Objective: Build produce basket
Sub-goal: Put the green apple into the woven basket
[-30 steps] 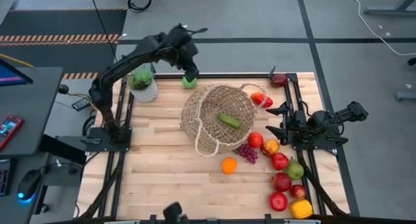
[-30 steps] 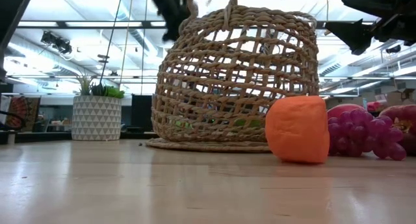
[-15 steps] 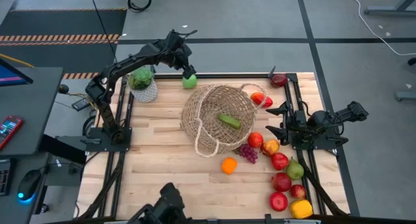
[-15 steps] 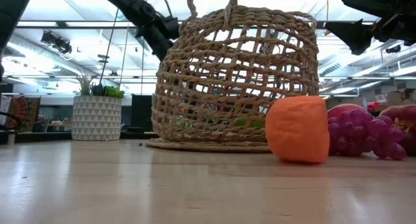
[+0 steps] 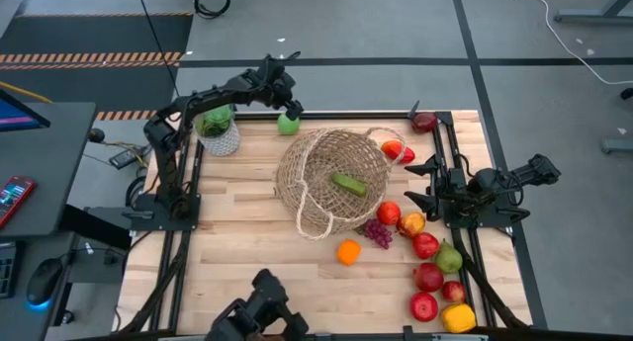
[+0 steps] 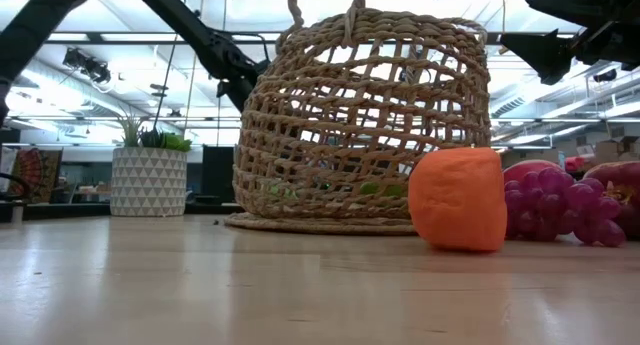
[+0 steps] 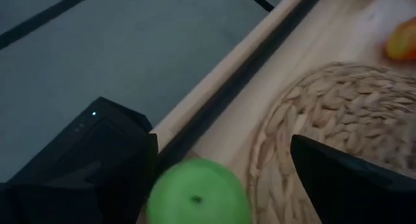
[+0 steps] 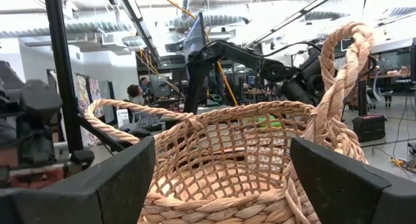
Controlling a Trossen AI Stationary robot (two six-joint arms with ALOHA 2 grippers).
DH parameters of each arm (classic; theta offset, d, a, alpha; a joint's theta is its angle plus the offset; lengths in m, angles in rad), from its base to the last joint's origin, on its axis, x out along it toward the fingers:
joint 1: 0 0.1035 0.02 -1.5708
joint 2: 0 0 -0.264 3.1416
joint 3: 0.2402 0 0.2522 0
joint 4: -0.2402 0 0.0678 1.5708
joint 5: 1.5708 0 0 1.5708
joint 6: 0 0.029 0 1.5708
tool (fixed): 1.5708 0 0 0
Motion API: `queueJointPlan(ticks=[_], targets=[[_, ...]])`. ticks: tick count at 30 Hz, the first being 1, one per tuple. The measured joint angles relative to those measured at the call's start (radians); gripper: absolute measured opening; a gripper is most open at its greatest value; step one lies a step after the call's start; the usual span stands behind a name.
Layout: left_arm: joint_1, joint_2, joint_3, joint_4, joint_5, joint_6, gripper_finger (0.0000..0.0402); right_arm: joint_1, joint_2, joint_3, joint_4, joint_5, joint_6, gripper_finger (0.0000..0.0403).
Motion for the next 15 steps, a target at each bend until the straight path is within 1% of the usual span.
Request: queueJointPlan(ticks=[10,15], targets=[[-0.009,0.063,0.000,-0.046,-0.040,0.112,0.0360,0.000,0.000,0.000,0.000,0.000,0.000,0.0360],[-0.017,0.076,0.001,-0.069,-0.086,0.171,0.0360,0.000,0.000,0.000,0.000,0.000,0.000,0.0360]])
